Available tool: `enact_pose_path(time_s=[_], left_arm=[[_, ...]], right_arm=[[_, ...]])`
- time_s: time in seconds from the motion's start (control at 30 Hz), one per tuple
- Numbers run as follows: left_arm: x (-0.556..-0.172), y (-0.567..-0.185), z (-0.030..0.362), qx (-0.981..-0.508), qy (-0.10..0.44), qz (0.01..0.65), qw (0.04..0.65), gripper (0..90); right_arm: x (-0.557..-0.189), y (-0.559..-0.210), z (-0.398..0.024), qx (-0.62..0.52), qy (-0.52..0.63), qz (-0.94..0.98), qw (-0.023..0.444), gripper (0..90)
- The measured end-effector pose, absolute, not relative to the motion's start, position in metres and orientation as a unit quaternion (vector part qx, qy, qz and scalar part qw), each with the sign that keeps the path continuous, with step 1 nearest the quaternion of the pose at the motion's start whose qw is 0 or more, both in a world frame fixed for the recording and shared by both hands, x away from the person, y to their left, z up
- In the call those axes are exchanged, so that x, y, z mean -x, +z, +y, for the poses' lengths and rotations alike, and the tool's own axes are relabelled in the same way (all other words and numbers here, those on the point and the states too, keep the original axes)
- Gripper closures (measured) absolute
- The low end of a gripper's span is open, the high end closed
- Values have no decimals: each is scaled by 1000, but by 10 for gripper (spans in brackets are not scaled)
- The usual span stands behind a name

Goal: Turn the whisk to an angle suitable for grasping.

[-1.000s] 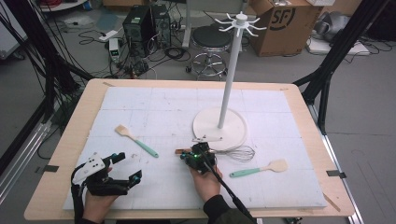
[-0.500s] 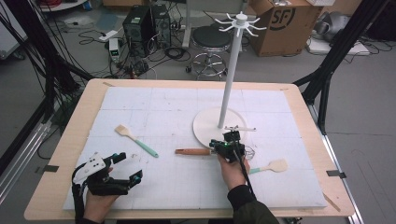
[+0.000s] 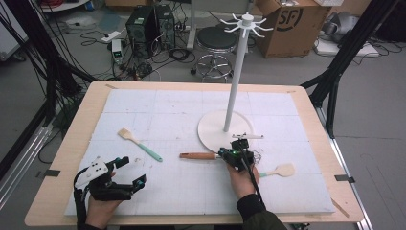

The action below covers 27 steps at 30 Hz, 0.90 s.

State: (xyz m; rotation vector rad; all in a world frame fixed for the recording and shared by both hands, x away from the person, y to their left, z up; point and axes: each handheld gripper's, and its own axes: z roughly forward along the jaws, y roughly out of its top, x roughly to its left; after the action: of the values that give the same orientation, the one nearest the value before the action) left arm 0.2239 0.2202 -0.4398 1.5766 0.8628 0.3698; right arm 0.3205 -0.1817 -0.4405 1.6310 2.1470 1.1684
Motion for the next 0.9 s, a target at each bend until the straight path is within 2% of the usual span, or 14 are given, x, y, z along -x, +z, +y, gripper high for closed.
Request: enact_pose_path(time_s=[0.9], left_arm=[[-224, -440, 220, -682, 159, 374, 608, 17]], right_arm=[[-276, -439, -180, -527, 443, 718, 101, 899]])
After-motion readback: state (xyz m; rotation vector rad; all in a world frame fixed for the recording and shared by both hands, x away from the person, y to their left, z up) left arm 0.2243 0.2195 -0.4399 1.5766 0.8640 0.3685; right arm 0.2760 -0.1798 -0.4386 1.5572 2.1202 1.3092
